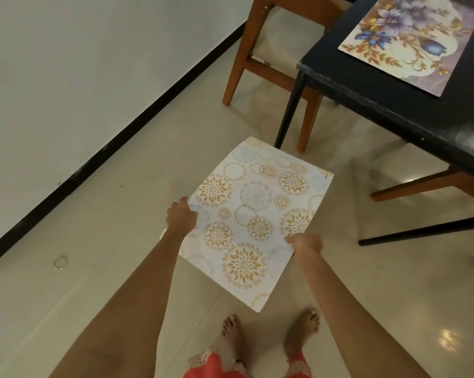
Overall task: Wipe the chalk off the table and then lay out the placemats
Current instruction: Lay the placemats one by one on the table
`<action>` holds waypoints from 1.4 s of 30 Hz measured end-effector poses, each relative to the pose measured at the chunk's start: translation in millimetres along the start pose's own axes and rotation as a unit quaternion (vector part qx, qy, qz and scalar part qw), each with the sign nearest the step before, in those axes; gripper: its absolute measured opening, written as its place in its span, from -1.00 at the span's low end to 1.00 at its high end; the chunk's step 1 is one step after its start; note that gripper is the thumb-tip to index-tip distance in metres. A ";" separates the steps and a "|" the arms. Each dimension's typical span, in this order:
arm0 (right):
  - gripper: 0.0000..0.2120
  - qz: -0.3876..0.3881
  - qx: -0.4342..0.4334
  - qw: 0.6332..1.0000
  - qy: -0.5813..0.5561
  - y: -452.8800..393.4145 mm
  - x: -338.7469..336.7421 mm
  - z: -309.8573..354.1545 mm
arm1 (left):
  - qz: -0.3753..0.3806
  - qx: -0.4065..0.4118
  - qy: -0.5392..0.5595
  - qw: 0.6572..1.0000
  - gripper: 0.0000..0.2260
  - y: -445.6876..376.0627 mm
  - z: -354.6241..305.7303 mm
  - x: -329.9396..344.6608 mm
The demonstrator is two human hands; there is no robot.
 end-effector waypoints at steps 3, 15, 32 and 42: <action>-0.90 -0.011 -0.051 0.998 -0.030 8.7 -11.4 9.0 | -0.024 -0.007 0.047 0.999 -0.61 2.0 -3.4 -10.4; -0.69 -0.062 -0.185 0.972 -0.133 40.1 -56.6 44.7 | -0.119 0.022 0.174 0.977 -0.84 32.7 -53.5 -34.0; -0.87 -0.089 -0.184 0.895 -0.396 15.5 -263.7 105.3 | -0.112 0.135 0.339 0.924 -0.84 30.8 -278.3 0.3; -0.87 -0.128 -0.150 0.899 -0.391 -58.3 -433.0 147.4 | -0.096 0.198 0.350 0.911 -0.88 19.9 -468.4 75.9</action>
Point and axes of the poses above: each hand's wrist, its own y-axis away from the middle knuckle, its own x-axis out of the palm, z = x × y, the point moved 3 cm from there along -y, towards the middle knuckle, and after that the axes turned 15 degrees about x, right-handed, at the moved point
